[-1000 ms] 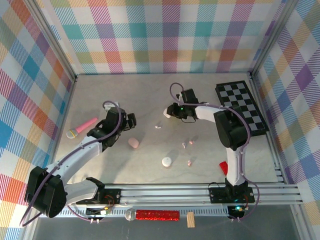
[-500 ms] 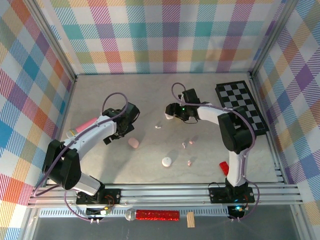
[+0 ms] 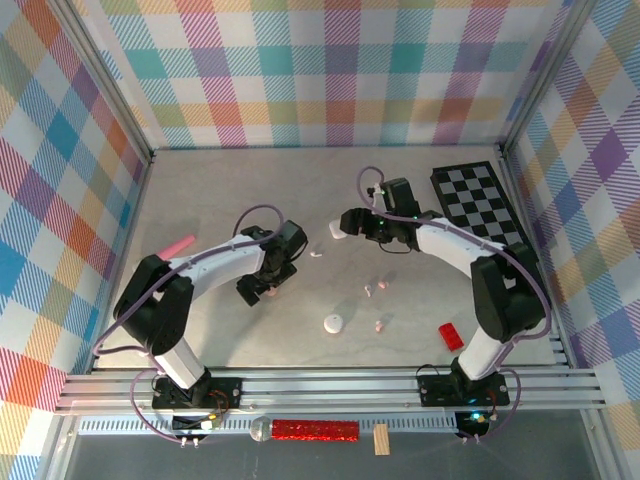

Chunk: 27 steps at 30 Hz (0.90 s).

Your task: Insert wireless bluetooth earbuds into charging case

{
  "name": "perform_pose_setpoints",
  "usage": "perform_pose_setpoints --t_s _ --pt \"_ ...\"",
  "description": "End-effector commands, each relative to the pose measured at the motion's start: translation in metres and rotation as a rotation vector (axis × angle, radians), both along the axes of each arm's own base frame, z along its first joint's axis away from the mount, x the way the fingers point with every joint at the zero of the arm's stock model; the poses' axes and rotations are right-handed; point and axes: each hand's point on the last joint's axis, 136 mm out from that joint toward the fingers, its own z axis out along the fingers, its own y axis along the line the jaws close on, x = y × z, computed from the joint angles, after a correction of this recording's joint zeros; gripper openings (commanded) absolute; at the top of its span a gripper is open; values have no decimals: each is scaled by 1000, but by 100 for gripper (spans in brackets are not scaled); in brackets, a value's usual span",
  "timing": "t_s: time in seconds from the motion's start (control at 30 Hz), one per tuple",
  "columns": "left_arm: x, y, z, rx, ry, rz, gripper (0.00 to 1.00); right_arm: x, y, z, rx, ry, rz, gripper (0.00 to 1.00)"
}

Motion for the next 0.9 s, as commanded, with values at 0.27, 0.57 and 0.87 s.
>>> perform_pose_setpoints --t_s 0.27,0.57,0.87 --pt "3 -6 -21 -17 -10 18 74 -9 -4 5 -19 -28 22 70" --pt "3 -3 -32 -19 2 22 62 -14 -1 12 6 -32 40 69" --pt "4 3 -33 7 -3 24 56 -15 0 10 12 -28 44 69"
